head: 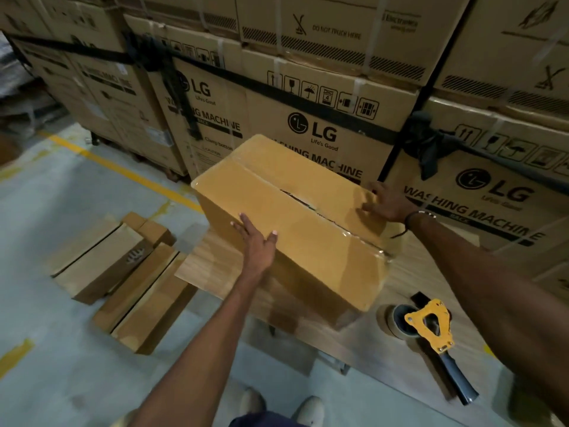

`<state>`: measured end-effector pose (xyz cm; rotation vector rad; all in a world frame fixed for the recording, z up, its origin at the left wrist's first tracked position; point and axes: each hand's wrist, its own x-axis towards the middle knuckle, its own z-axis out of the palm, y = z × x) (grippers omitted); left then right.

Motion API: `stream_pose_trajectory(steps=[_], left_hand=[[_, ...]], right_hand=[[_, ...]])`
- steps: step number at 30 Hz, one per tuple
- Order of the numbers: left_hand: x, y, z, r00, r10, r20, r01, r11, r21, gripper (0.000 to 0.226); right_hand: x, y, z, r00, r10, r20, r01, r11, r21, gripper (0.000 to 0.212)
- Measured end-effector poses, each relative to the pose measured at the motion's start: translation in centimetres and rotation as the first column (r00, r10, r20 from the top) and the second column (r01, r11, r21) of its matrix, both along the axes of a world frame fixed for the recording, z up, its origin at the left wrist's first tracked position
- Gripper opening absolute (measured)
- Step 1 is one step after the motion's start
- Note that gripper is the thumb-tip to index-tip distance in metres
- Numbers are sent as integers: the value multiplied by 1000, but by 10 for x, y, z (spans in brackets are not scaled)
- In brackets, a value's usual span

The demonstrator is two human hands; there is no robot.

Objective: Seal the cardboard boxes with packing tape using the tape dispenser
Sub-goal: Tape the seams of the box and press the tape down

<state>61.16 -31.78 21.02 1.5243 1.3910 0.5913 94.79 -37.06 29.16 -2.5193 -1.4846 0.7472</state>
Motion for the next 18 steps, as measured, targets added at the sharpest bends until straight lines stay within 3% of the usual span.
stream_pose_trajectory(steps=[3,5,7,10,18], left_hand=[[-22,20,9,997,-78,14,78,997,1,99],[-15,13,12,999,32,-5,-32,999,24,94],[5,-8,11,991,131,-24,-130,991,21,91],[32,-34,6,991,128,-31,-127,991,31,92],[74,0,15,961,-190,-203,218,969,121,82]], right_hand=[[-3,-3,-14,979,-52,-196,45,998,-41,77],[-12,-16,-27,964,-74,-255,77,997,4,78],[-20,-35,-39,963,-127,-237,156,982,108,69],[-25,-66,-46,959,-199,-203,240,950,203,61],[-27,-137,-51,874,-415,-253,474,843,255,53]])
